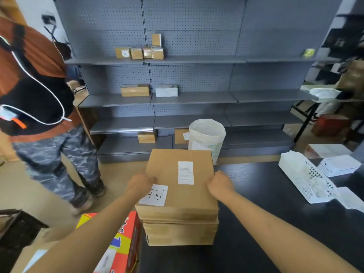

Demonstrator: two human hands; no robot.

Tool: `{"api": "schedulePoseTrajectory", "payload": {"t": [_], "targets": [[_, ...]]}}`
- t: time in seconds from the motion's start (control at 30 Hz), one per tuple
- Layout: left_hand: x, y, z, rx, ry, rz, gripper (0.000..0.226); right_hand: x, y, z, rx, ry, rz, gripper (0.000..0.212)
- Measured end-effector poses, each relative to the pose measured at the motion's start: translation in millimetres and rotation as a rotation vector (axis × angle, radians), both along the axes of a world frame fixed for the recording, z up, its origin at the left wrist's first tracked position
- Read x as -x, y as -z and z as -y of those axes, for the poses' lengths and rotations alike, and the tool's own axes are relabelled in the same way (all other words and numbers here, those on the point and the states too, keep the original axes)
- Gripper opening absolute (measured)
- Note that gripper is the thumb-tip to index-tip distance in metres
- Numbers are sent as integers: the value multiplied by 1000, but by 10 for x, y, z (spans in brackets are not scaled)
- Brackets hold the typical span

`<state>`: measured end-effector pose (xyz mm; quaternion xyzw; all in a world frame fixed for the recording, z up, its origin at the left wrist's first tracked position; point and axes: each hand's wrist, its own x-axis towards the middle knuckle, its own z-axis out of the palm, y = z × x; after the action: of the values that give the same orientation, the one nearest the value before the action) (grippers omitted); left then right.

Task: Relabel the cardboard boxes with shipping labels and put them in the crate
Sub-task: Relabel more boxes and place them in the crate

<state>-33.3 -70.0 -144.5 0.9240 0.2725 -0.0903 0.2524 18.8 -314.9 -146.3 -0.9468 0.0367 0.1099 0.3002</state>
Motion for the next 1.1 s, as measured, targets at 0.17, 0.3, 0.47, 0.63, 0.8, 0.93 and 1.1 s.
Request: {"api": "schedulePoseTrajectory", "payload": {"t": [0.17,0.3,0.47,0.63,0.8,0.93,1.1], "targets": [[2,-74,83,4,-24,47,41,-52,-32,92,-21,6,-15,32],[-71,-184,261,2,18,108,37,-66,-115,287,13,5,18,30],[-182,-308,699,31,18,145,56,-207,-313,743,108,24,96,29],[-332,-403,1267,23,79,142,58,-317,-319,1356,150,17,108,27],[-573,-467,2058,86,94,154,43,-542,-344,2146,215,6,102,29],[-712,-334,2773,88,90,149,48,-707,-252,2763,117,54,69,19],[-786,-63,3301,110,84,86,52,-812,-69,3225,71,140,-11,32]]}}
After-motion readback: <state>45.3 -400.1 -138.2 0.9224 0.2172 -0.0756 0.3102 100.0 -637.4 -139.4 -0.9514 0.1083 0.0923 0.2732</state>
